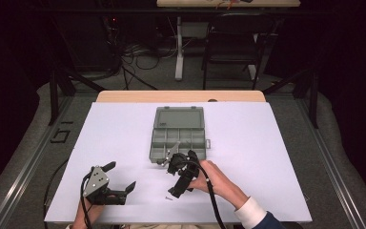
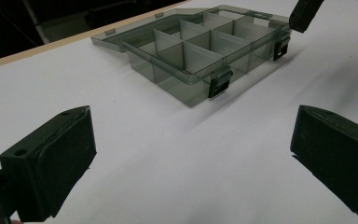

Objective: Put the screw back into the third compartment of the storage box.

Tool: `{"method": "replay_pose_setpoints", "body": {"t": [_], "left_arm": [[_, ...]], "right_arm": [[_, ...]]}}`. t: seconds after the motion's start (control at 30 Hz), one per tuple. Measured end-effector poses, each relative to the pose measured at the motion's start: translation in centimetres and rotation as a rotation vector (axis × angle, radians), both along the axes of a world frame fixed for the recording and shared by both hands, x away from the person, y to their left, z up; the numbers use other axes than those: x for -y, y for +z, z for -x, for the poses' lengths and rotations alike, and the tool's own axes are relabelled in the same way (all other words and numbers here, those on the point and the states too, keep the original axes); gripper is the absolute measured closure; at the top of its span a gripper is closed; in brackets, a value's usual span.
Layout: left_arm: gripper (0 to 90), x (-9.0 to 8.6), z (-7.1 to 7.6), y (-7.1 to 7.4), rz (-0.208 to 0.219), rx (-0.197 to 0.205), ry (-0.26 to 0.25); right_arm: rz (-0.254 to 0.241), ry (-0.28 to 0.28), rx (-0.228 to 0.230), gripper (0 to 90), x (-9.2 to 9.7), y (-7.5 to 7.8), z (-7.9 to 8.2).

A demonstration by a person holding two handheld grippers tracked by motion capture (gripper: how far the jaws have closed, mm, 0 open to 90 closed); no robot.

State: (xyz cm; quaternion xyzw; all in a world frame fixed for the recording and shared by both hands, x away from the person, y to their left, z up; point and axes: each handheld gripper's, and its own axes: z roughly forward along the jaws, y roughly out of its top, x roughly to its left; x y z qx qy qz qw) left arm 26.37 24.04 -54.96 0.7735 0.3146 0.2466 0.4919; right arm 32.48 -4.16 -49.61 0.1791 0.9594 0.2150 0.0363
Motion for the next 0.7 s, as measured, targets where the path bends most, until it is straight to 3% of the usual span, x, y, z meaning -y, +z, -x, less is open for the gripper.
{"method": "replay_pose_setpoints", "body": {"t": [0.33, 0.7], "left_arm": [[0.0, -0.1, 0.0, 0.0, -0.001, 0.0, 0.001], [0.0, 0.0, 0.0, 0.0, 0.003, -0.005, 0.0]], "right_arm": [[0.05, 0.045, -0.027, 1.4, -1.6, -0.8, 1.1], [0.097, 0.096, -0.034, 26.9, -3.2, -2.6, 1.9]]}}
